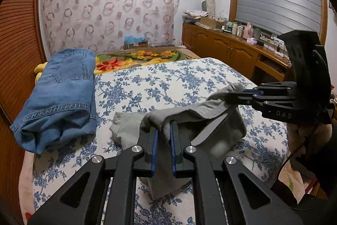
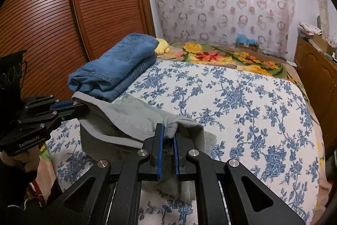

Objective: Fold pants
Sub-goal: 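Lower the hem onto the shirt and open both tools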

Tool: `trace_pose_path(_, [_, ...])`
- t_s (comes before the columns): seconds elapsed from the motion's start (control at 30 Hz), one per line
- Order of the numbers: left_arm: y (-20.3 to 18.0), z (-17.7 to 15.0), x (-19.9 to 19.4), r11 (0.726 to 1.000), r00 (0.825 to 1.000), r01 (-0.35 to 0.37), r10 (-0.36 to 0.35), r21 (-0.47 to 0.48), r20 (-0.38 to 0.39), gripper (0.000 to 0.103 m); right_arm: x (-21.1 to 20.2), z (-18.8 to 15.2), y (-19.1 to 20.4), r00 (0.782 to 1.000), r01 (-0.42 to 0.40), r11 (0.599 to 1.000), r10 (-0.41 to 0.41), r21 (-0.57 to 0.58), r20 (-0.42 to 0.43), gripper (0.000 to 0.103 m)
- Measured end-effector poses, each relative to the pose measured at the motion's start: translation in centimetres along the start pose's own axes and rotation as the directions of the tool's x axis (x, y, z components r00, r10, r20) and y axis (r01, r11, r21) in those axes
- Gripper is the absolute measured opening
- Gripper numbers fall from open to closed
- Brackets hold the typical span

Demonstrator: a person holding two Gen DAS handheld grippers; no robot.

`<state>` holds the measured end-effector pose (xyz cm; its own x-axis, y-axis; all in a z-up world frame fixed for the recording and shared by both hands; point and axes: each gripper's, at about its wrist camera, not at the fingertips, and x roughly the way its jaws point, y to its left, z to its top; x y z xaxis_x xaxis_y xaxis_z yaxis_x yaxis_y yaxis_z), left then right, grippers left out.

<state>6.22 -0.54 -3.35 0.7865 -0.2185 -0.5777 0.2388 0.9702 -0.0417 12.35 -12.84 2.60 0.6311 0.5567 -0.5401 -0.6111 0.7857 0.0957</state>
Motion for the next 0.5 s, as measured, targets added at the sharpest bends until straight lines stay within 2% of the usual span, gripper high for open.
trace_pose_path(0.13, [-0.2, -0.1, -0.1, 0.999, 1.000, -0.028, 0.028, 0.019, 0.009, 0.019, 0.7, 0.0, -0.2, 1.000, 0.005, 1.000, -0.005, 0.003, -0.012, 0.008])
trace_pose_path(0.2, [-0.2, -0.1, -0.2, 1.000, 1.000, -0.021, 0.021, 0.020, 0.011, 0.032, 1.0, 0.0, -0.2, 1.000, 0.008, 1.000, -0.008, 0.004, -0.015, 0.008])
trace_pose_path(0.23, [-0.2, -0.2, -0.3, 1.000, 1.000, -0.016, 0.016, 0.018, 0.010, 0.035, 1.1, 0.0, -0.2, 1.000, 0.009, 1.000, -0.008, 0.004, -0.017, 0.008])
trace_pose_path(0.27, [-0.1, -0.3, -0.3, 1.000, 1.000, -0.012, 0.012, 0.017, 0.009, 0.045, 1.3, 0.0, -0.3, 1.000, 0.008, 1.000, -0.008, 0.004, -0.019, 0.008])
trace_pose_path(0.5, [0.6, -1.7, 0.6, 1.000, 0.999, -0.009, 0.009, 0.003, -0.043, 0.048, 2.7, 0.7, 0.0, 0.999, 0.023, 1.000, -0.023, -0.016, -0.032, 0.008])
